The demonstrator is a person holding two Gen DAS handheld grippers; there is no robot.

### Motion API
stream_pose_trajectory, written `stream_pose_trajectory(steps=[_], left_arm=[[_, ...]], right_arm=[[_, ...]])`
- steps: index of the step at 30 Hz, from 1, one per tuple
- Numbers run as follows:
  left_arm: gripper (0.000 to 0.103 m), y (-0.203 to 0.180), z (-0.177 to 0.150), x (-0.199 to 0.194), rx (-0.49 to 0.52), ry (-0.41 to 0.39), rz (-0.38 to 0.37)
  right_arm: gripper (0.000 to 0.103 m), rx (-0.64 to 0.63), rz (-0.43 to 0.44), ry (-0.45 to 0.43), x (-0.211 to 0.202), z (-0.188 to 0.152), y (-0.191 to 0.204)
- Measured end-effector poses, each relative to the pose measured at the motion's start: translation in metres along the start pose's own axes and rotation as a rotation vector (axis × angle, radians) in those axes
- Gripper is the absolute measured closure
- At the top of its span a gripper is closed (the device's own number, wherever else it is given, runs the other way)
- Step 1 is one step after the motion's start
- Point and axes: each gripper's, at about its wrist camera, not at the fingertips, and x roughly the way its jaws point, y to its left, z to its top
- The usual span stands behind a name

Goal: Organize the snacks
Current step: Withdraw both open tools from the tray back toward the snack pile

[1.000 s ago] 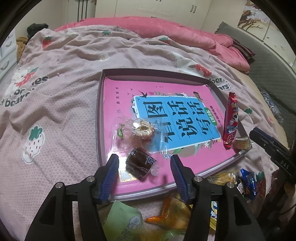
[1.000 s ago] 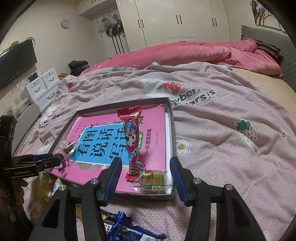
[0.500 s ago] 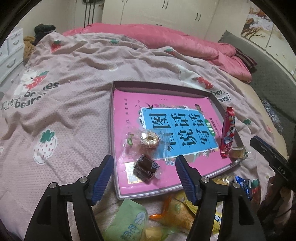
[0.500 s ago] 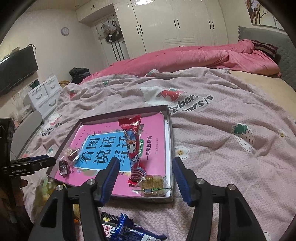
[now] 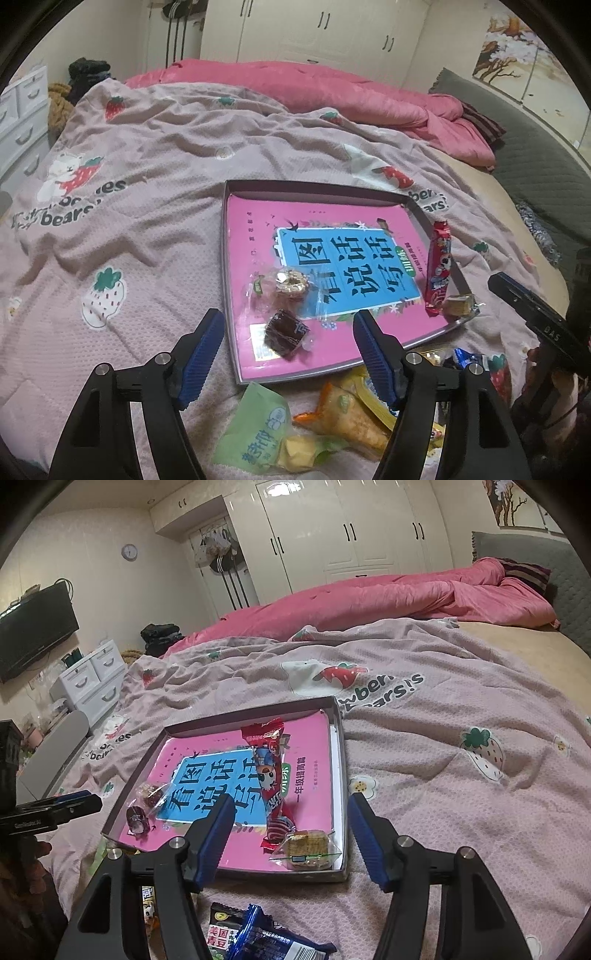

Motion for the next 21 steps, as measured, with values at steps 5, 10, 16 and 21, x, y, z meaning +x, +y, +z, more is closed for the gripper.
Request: stream_pose_trajectory(steps=[5, 10, 16, 21], left_arm=[[0.029, -0.003, 0.0, -0.007, 0.008, -0.013, 0.002], [0.029, -0.003, -0.001, -0.013, 0.01, -0.022, 0.001], [0.029, -0.006, -0.002, -0.021, 0.015, -0.032, -0.008], [0.026, -0.01, -0.004, -0.029, 0.021, -0.044, -0.011]], right_arm=[[0.04, 0.006, -0.002, -0.011, -0.005, -0.001, -0.001], [0.039, 0.02, -0.003, -0.027, -0.012, 0.0, -0.004], [0.038, 0.024, -0.009, -0.034, -0.018, -0.001, -0.004], [0.038, 0.016, -0.009, -0.037, -0.022, -0.002, 0.0]])
